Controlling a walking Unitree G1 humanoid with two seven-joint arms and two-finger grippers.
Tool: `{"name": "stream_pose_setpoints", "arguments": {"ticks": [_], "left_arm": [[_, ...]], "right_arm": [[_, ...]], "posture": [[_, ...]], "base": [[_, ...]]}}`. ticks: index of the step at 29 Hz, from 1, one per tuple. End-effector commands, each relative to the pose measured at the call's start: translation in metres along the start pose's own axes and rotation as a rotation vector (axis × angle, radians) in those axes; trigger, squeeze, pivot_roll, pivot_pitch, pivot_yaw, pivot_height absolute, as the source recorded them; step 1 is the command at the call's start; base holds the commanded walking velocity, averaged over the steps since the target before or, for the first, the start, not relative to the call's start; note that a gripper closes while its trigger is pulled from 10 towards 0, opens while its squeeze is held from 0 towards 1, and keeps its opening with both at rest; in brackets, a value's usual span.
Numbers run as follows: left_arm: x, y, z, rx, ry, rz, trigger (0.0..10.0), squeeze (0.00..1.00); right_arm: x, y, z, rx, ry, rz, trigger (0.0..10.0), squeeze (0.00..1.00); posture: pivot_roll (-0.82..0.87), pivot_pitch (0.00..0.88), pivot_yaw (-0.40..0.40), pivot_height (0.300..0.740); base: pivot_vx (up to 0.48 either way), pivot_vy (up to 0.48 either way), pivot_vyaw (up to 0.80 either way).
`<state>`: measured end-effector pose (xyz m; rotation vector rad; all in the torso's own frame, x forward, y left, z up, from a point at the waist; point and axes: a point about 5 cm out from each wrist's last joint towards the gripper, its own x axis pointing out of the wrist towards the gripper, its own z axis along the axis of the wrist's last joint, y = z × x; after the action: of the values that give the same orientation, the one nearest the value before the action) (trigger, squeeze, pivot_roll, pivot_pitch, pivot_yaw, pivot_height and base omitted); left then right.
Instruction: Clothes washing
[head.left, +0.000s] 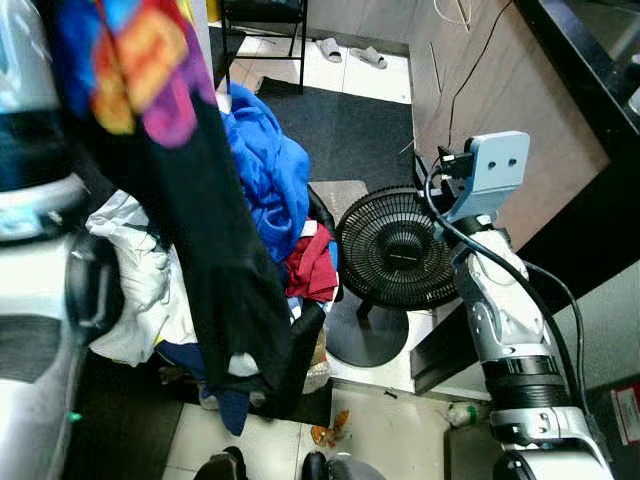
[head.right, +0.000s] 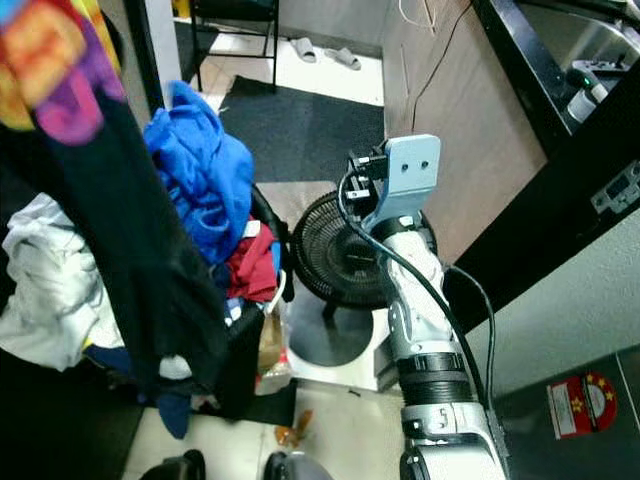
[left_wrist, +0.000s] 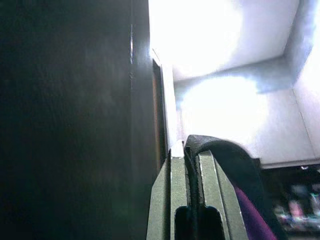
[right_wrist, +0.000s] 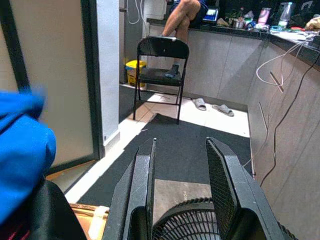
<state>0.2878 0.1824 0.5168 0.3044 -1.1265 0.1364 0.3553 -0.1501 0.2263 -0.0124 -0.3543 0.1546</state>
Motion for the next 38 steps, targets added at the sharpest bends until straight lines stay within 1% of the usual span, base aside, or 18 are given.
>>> {"name": "stream_pose_setpoints", "arguments": {"ticks": [1, 3, 4, 6, 9, 10, 11, 12, 13, 15, 16, 17, 22, 23, 24, 25, 32, 38], "left_arm": [[-0.016, -0.02, -0.035, 0.039, 0.175, -0.108, 10.0, 0.0], [-0.065, -0.039, -0.082, 0.043, 0.399, -0.224, 10.0, 0.0], [-0.065, -0.039, -0.082, 0.043, 0.399, -0.224, 10.0, 0.0], [-0.107, -0.049, -0.106, 0.025, 0.543, -0.297, 10.0, 0.0], [-0.125, -0.049, -0.113, 0.026, 0.59, -0.318, 10.0, 0.0], [-0.142, -0.045, -0.12, 0.029, 0.631, -0.322, 10.0, 0.0], [-0.142, -0.045, -0.12, 0.029, 0.631, -0.322, 10.0, 0.0], [-0.162, -0.039, -0.126, 0.043, 0.684, -0.315, 10.0, 0.0], [-0.162, -0.039, -0.126, 0.043, 0.684, -0.315, 10.0, 0.0], [-0.198, -0.021, -0.133, 0.112, 0.797, -0.329, 10.0, 0.0], [-0.198, -0.021, -0.133, 0.112, 0.797, -0.329, 10.0, 0.0], [-0.222, -0.014, -0.135, 0.179, 0.888, -0.409, 10.0, 0.0], [-0.234, -0.019, -0.136, 0.179, 0.934, -0.51, 10.0, 0.0], [-0.235, -0.023, -0.137, 0.165, 0.938, -0.527, 10.0, 0.79], [-0.235, -0.026, -0.138, 0.156, 0.94, -0.538, 10.0, 0.79], [-0.235, -0.03, -0.138, 0.137, 0.942, -0.548, 10.0, 1.0], [-0.228, -0.037, -0.135, 0.074, 0.937, -0.555, 10.0, 1.0], [-0.209, -0.046, -0.13, 0.007, 0.924, -0.519, 10.0, 1.0]], "right_arm": [[-0.003, -0.003, -0.003, 0.006, 0.011, -0.017, 10.0, 0.0], [-0.006, -0.004, -0.005, 0.003, 0.018, -0.02, 10.0, 0.0], [-0.006, -0.004, -0.005, 0.003, 0.018, -0.02, 10.0, 0.0], [-0.008, -0.006, -0.005, -0.003, 0.022, -0.02, 10.0, 0.0], [-0.008, -0.007, -0.005, -0.007, 0.022, -0.021, 10.0, 0.0], [-0.008, -0.009, -0.004, -0.01, 0.022, -0.024, 10.0, 0.0], [-0.008, -0.009, -0.004, -0.01, 0.022, -0.024, 10.0, 0.0], [-0.008, -0.011, -0.004, -0.012, 0.022, -0.027, 10.0, 0.0], [-0.008, -0.011, -0.004, -0.012, 0.022, -0.027, 10.0, 0.0], [-0.008, -0.007, -0.005, -0.006, 0.026, -0.014, 10.0, 0.0], [-0.008, -0.007, -0.005, -0.006, 0.026, -0.014, 10.0, 0.0], [-0.006, -0.001, -0.006, 0.003, 0.027, 0.001, 10.0, 0.0], [-0.004, 0.004, -0.006, 0.012, 0.023, 0.011, 10.0, 0.0], [-0.004, 0.005, -0.005, 0.013, 0.02, 0.013, 10.0, 0.0], [-0.003, 0.005, -0.005, 0.014, 0.019, 0.014, 10.0, 0.0], [-0.004, 0.004, -0.004, 0.012, 0.017, 0.012, 10.0, 0.0], [-0.006, -0.002, -0.004, 0.003, 0.018, 0.001, 10.0, 0.0], [-0.004, 0.003, -0.005, 0.012, 0.019, 0.003, 10.0, 0.0]], "posture": [[0.04, 0.095, -0.045, 0.74], [0.03, 0.101, -0.045, 0.74], [0.03, 0.101, -0.045, 0.74], [0.03, 0.103, -0.041, 0.74], [0.03, 0.103, -0.041, 0.74], [0.03, 0.104, -0.041, 0.74], [0.03, 0.104, -0.041, 0.74], [0.04, 0.107, -0.044, 0.74], [0.04, 0.107, -0.044, 0.74], [0.06, 0.107, -0.048, 0.74], [0.06, 0.107, -0.048, 0.74], [0.06, 0.103, -0.052, 0.74], [0.06, 0.095, -0.049, 0.74], [0.06, 0.093, -0.048, 0.74], [0.06, 0.093, -0.048, 0.74], [0.05, 0.089, -0.046, 0.74], [0.05, 0.087, -0.045, 0.74], [0.06, 0.092, -0.048, 0.74]], "base": [[0.0, 0.0, 0.0], [0.0, 0.0, 0.0], [0.0, 0.0, 0.0], [0.0, 0.0, 0.0], [0.0, 0.0, 0.0], [0.0, 0.0, 0.0], [0.0, 0.0, 0.0], [0.0, 0.0, 0.0], [0.0, 0.0, 0.0], [0.0, 0.0, 0.0], [0.0, 0.0, 0.0], [0.0, 0.0, 0.0], [0.0, 0.0, 0.0], [0.0, 0.0, 0.0], [0.0, 0.0, 0.0], [0.0, 0.0, 0.0], [0.0, 0.0, 0.0], [0.0, 0.0, 0.0]]}}
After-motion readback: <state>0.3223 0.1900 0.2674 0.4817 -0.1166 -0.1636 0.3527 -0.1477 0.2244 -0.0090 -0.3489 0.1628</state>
